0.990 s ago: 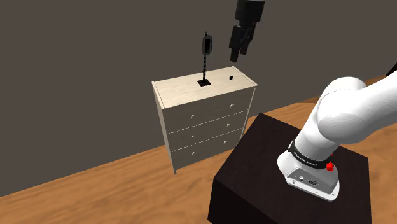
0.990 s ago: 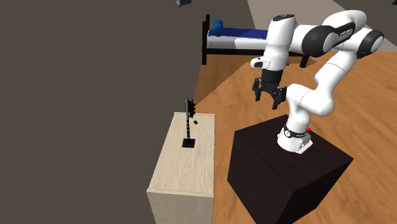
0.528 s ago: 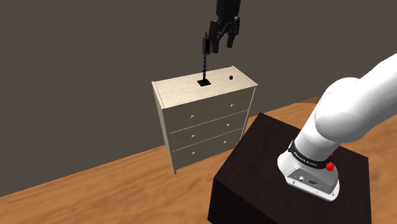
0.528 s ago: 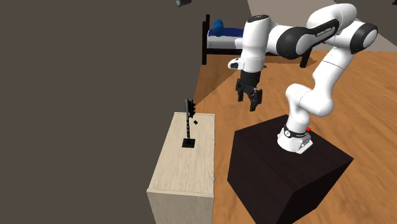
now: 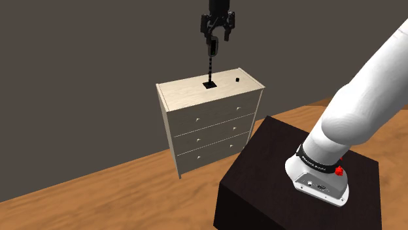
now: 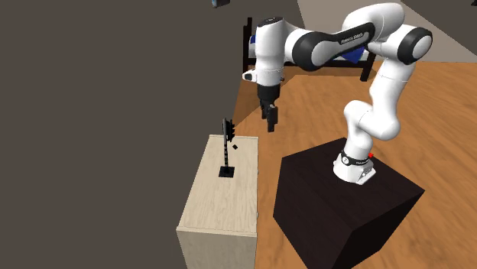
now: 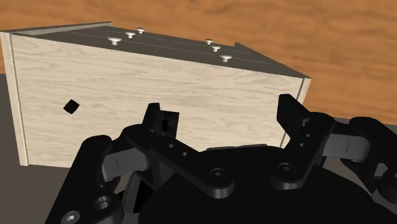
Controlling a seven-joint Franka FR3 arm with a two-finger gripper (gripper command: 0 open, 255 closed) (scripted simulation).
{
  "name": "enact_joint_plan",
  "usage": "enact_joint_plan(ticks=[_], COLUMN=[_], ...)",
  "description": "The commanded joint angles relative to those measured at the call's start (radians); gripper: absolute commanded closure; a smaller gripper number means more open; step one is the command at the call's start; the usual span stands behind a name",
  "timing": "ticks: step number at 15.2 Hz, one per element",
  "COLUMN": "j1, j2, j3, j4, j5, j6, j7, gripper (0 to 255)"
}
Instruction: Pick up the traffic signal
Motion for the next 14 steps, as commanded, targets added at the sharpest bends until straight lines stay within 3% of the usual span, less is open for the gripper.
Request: enact_joint_plan(ticks=[1,7,14], j1=[-0.015,-0.055,-0.118], j2=[0.081,0.322,0.624], j3=[-0.012,-0.053,-0.101], j4=[0.09,0.389,0.823], j5=[-0.008,-0.015,0.002], j6=[-0.019,-0.109,-0.276], j7=[0.031,0.12,0.199], gripper=[0,0,0])
